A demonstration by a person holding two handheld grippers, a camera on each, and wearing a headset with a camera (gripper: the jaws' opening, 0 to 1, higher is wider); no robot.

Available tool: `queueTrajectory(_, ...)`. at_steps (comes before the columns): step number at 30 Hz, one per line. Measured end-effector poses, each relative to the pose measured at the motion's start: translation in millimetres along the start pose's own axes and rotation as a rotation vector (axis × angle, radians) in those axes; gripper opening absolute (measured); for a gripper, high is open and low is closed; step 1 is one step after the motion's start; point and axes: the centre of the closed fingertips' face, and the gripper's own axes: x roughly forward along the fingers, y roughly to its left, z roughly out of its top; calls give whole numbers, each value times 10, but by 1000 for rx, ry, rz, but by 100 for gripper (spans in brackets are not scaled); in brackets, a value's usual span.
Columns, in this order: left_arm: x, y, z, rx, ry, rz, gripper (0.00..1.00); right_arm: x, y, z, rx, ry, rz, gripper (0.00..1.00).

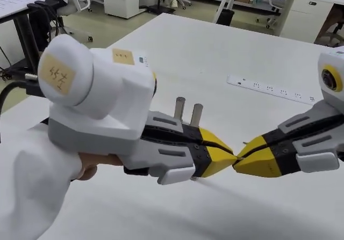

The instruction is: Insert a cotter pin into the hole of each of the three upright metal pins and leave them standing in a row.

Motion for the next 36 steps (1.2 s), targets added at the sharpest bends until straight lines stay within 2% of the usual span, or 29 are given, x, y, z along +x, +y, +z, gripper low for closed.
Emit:
queueTrajectory(5,-23,138,-55,-22,-1,44,3,4,-84,3,8,-4,-28,0)
queueTrajectory(8,-46,210,-82,-19,3,69,2,7,-176,-59,-13,22,-63,0)
queueTrajectory(10,-57,262,-105,-5,12,86,6,17,-224,-102,-6,32,-75,0)
queueTrajectory(17,-62,422,-240,-9,51,109,20,76,-339,-269,-1,95,-104,0)
queueTrajectory(20,-49,484,-308,-13,71,113,20,95,-401,-322,21,108,-116,0)
queueTrajectory(23,-18,555,-375,-18,87,119,22,104,-496,-408,10,153,-152,0)
queueTrajectory(24,-10,571,-406,-25,98,120,22,106,-526,-427,5,160,-163,0)
queueTrajectory(25,3,597,-467,-33,123,121,21,94,-585,-486,-6,195,-183,0)
queueTrajectory(27,33,646,-541,-31,144,125,20,109,-632,-524,-7,216,-196,0)
queueTrajectory(31,80,713,-623,-41,159,122,20,128,-662,-599,-25,260,-203,0)
queueTrajectory(36,164,734,-725,-44,187,98,19,153,-689,-655,-30,285,-195,0)
